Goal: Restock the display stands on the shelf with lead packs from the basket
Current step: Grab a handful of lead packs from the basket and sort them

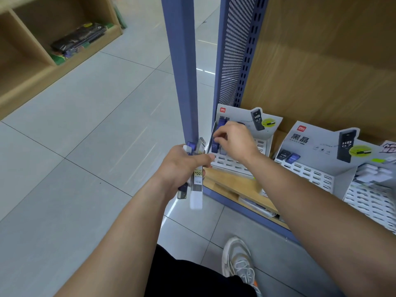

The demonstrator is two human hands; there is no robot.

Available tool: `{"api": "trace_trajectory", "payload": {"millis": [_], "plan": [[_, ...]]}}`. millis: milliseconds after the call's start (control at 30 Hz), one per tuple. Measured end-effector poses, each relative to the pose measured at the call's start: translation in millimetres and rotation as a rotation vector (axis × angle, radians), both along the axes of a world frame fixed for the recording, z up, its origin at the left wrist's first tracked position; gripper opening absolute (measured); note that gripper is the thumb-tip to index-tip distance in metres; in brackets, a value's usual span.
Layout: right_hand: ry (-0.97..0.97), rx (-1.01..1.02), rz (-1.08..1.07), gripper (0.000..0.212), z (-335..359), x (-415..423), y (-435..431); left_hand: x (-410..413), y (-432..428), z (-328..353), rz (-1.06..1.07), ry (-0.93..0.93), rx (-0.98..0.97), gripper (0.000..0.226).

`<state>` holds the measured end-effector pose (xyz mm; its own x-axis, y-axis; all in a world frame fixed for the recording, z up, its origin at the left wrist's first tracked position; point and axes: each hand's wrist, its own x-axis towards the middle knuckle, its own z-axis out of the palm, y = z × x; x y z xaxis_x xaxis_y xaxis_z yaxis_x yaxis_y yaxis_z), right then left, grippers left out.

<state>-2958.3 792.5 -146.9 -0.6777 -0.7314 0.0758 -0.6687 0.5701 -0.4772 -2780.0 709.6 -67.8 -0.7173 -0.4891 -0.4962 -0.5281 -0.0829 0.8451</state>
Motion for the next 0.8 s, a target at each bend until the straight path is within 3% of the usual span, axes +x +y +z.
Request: {"api": "trace_trajectory", "payload": {"millis": [167, 333, 533, 800], "plan": [[-0.227, -0.354, -0.119, 0.011, 35, 13, 33, -3, 6, 3, -0.033, 0.054, 0.054, 0.014], [-0.773, -0.390, 0.046, 0.020, 87, 37, 77, -13, 28, 15, -0.155, 0.167, 0.181, 0.007], [-0.786, -0.377, 0.068, 0.004, 103, 37, 100, -19, 47, 24, -0.287, 0.172, 0.282, 0.011], [-1.057, -0.613, -0.059, 0.013, 103, 33, 124, -33, 67, 37, -0.126, 0.218, 0.586, 0.011]]}}
